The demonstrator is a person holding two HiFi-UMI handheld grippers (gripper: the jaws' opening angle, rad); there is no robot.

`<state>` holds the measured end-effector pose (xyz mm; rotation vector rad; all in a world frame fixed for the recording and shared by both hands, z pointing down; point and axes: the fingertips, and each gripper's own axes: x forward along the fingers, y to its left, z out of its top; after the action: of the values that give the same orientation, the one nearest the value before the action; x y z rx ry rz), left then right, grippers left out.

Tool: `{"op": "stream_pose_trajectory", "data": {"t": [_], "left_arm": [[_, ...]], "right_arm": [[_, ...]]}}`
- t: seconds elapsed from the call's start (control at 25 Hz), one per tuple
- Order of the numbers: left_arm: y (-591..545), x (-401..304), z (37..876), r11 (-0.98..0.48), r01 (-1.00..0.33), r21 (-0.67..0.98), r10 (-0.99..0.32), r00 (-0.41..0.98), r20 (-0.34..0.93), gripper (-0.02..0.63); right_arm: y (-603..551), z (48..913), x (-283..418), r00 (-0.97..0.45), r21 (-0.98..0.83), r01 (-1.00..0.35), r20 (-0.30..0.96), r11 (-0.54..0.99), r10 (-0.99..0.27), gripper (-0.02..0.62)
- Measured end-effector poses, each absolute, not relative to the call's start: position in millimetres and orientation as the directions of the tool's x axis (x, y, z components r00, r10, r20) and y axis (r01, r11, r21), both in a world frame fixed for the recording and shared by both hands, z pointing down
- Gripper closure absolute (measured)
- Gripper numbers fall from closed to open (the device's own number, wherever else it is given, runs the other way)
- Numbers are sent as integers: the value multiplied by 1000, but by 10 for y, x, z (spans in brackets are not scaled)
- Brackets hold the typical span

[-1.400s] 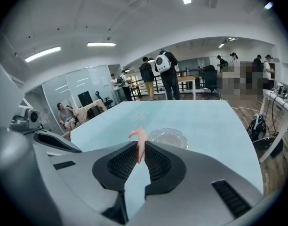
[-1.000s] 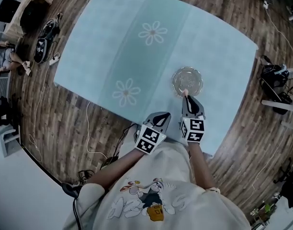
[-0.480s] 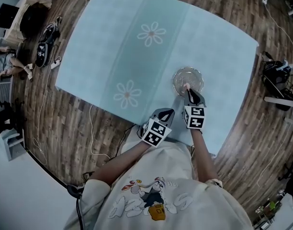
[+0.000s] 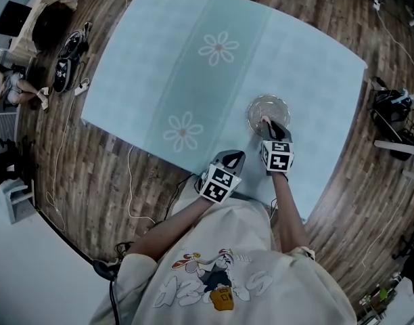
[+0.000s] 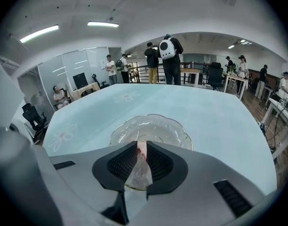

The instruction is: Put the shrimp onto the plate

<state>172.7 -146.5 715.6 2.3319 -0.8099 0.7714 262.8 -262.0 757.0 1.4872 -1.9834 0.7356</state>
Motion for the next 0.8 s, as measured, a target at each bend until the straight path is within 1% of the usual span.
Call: {"op": "stream_pose_trajectory", "data": {"t": [0.16,0.4,0.56,0.8], "left_arm": [[-1444,1727,7159,-670,-679,299,-366,653,663,598],[-1394,1658,7153,-667,-685,294,-374,649,663,598],[-1396,1655,7102,-671,-688,277,-402,651,644,599],[-1388,1650,6970,-675,-690,261,-425,653,627,598]], "right_arm": [[-2607,7499,2642,-237,-101,-967,693,233,-681,529],[-2406,7407,2603,-227,-53,-965,665,258,-711,530],[-2205,7228,2666,-229,-68,-968,637,243,-736,531],[-2028,6842,2620,-278,-96,-956,603,278,-748,531]]}}
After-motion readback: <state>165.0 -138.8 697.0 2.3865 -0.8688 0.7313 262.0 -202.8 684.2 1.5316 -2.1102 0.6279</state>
